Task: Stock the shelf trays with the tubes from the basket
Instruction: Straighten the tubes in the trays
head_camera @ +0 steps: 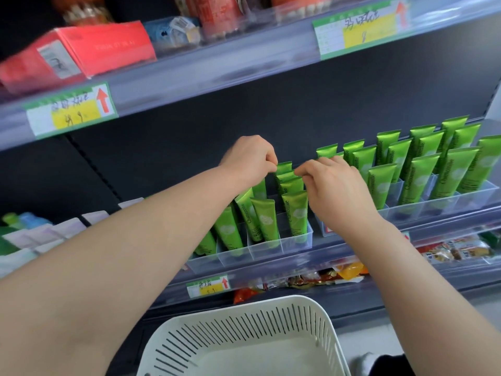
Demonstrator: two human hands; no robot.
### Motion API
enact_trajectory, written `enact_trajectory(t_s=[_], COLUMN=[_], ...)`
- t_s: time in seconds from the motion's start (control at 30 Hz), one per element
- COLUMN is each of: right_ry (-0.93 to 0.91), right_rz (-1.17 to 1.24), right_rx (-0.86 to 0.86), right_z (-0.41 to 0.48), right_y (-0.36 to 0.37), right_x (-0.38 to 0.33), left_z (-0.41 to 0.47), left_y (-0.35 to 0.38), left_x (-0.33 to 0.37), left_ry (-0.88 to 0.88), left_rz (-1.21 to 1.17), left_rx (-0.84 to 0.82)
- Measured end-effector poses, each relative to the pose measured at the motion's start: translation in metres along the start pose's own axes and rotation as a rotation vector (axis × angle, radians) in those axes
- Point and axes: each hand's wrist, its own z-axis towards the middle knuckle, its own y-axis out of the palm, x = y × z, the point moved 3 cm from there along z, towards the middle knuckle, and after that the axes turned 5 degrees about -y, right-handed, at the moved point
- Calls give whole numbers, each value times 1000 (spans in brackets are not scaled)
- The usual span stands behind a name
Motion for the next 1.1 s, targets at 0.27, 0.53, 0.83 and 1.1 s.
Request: enact_trajectory(t_s=[0.27,0.53,0.83,1.1], right_ry=[-174,-148,-171,-130], right_rz=[-88,-174,-147,-129], right_rx=[-108,-215,-263,-258], right_z=[-1,8,9,12], right_y=[17,26,21,11], right_x=[-43,-49,-48,-45], left_z=[-30,-37,-34,-30], left_y=[-21,-12,-11,-9], left_x=[-38,-37,-29,-33], left_ry=[-40,-73,-70,-87], left_rz=[84,179,155,37], left_rx=[-42,-153,-100,-104])
